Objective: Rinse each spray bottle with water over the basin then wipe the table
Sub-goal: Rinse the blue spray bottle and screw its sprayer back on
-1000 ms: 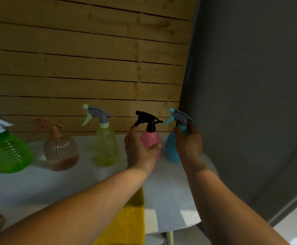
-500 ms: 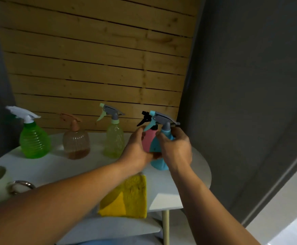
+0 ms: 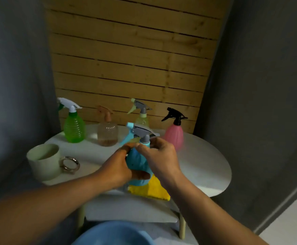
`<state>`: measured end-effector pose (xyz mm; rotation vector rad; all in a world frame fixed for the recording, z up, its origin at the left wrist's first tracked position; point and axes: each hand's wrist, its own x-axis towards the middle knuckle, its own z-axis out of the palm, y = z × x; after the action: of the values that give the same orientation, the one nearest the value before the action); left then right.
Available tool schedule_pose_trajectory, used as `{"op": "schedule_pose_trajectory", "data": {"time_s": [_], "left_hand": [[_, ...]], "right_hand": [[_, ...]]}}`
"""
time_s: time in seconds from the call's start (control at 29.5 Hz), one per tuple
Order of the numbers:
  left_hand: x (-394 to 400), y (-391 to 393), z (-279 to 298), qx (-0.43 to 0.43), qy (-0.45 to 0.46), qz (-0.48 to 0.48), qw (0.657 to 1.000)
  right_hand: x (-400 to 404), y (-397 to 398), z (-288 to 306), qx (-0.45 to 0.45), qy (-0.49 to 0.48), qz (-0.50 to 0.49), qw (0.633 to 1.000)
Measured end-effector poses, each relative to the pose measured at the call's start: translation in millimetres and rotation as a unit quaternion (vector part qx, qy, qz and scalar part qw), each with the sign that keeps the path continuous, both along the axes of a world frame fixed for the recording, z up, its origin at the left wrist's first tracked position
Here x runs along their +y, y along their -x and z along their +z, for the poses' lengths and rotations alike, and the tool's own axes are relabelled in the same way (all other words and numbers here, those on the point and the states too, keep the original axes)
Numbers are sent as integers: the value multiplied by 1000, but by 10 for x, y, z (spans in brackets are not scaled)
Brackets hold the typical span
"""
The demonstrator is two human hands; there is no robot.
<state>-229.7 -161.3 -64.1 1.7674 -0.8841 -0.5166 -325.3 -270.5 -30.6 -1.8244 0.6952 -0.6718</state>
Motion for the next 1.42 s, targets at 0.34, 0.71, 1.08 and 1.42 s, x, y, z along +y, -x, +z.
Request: {"op": "schedule_pose_trajectory", "data": {"time_s": [0.34,0.71,1.08,1.42], "left_hand": [[864,-39,-236,-61,-24,38,997],[1353,151,-604,-7,-34,19,999],[1626,-23,-692,156,-19,-86,984],[1711,79,-646,154,-35,-27,987]], "right_hand": [[435,-8,-33,10,14,112,994],[615,115,41,169,216,215,938],[588,76,-159,156,34,276,948],[607,-66,-216,126,-73,271,952]]}}
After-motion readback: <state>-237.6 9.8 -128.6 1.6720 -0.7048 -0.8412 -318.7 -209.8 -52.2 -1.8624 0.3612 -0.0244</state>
